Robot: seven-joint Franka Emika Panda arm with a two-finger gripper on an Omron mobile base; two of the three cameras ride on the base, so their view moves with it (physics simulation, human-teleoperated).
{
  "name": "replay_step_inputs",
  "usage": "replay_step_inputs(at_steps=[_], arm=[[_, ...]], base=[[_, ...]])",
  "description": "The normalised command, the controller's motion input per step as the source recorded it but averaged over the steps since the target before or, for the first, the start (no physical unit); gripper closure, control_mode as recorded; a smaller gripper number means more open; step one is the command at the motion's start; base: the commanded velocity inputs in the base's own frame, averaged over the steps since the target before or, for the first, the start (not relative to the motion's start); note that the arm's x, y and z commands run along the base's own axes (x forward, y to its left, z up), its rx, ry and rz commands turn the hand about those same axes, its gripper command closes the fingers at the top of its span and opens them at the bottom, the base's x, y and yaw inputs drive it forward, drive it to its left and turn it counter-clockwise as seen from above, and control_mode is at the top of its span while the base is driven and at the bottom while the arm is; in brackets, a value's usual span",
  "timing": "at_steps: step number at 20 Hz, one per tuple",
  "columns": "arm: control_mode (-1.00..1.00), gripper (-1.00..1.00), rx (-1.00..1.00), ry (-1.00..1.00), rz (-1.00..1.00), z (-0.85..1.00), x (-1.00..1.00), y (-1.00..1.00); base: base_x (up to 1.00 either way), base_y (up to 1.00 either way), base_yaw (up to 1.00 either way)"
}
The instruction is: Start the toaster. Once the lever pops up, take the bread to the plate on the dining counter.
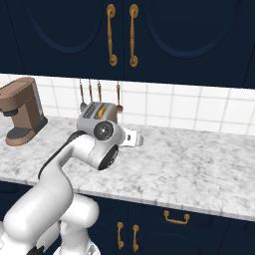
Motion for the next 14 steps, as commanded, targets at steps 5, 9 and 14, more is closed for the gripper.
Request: replay_step_inputs(at_steps=[5, 9, 14], arm=[[-1.0, -1.0, 0.0, 0.0, 0.0, 0.0, 0.0, 0.0], [-1.0, -1.0, 0.0, 0.0, 0.0, 0.0, 0.0, 0.0], [-1.0, -1.0, 0.0, 0.0, 0.0, 0.0, 0.0, 0.0]], base=[[0.0, 0.0, 0.0], [0.0, 0.0, 0.0], [0.0, 0.0, 0.0]])
